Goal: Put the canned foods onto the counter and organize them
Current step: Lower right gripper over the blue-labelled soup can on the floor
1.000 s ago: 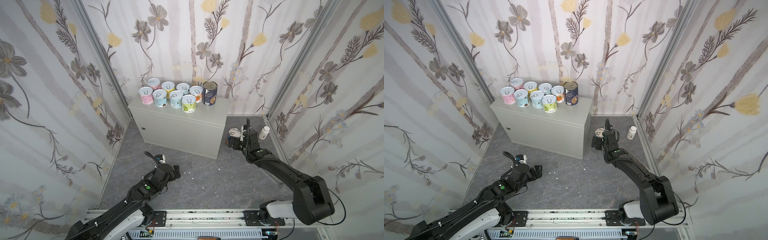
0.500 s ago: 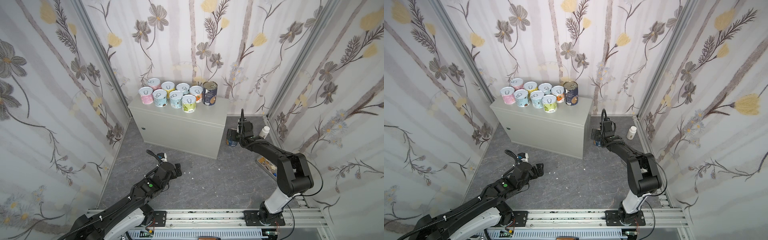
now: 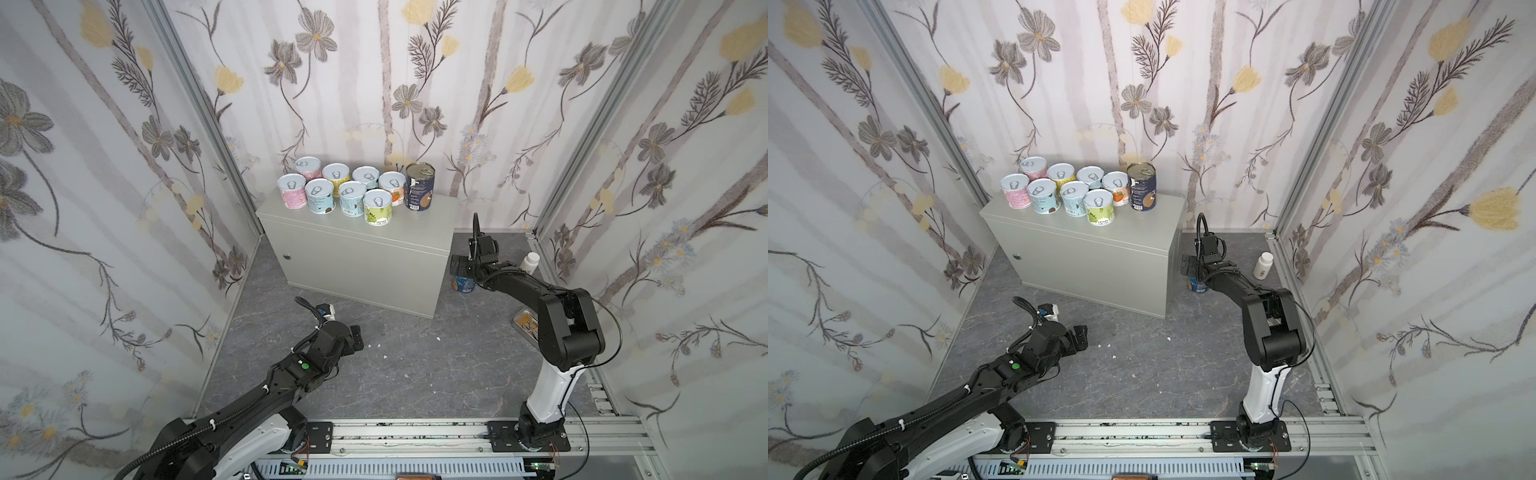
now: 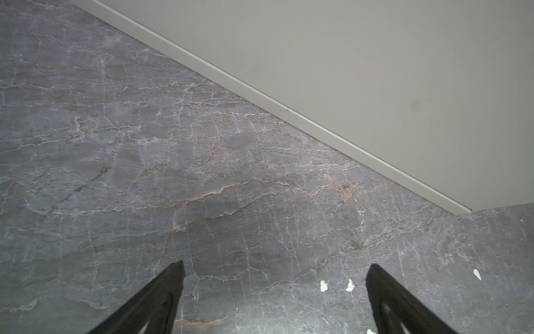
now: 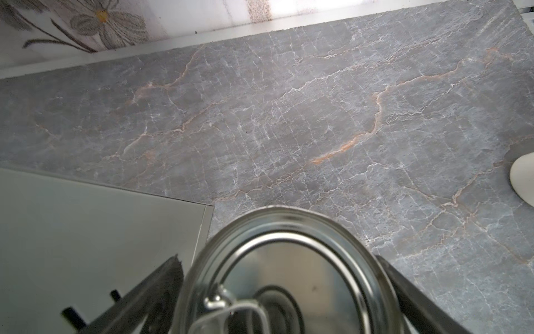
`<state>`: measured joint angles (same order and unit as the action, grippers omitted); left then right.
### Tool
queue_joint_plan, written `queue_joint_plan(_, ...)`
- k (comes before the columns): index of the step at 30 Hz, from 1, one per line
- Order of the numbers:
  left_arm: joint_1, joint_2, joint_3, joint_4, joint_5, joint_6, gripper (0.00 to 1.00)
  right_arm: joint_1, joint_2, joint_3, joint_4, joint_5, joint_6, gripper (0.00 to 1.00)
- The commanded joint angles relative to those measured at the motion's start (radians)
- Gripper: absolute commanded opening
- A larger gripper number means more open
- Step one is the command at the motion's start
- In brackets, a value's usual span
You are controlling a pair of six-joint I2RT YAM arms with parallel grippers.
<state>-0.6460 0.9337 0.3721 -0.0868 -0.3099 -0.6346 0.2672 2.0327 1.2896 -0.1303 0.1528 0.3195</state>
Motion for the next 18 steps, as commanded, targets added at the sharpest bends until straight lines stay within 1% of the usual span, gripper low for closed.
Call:
queue_joint_plan(1,0.004,0.011,0.005,0.053,0.002,0.004,1.00,0.000,0.013,0.017,-0.001,0.001,-0.017,0.99)
queue_joint_plan(3,0.007,0.013,0.005,0.056,0.005,0.006,1.00,0.000,0.016,0.016,-0.005,0.002,-0.021,0.96)
queue_joint_plan(5,0.009,0.012,0.003,0.059,0.005,0.007,1.00,0.000,0.014,0.014,-0.010,0.005,-0.028,0.91)
queue_joint_plan(7,0.010,0.012,-0.001,0.062,0.004,0.007,1.00,0.001,0.009,0.011,-0.017,0.017,-0.035,0.84)
queue_joint_plan(12,0.012,0.004,-0.011,0.064,0.016,-0.001,1.00,0.001,-0.017,-0.010,-0.018,0.033,-0.045,0.73)
queue_joint_plan(14,0.012,-0.005,-0.013,0.064,0.020,-0.001,1.00,0.000,-0.032,-0.018,-0.019,0.030,-0.046,0.67)
queue_joint_plan(18,0.011,-0.036,-0.021,0.062,0.018,0.003,1.00,0.003,-0.065,-0.034,-0.020,0.025,-0.043,0.62)
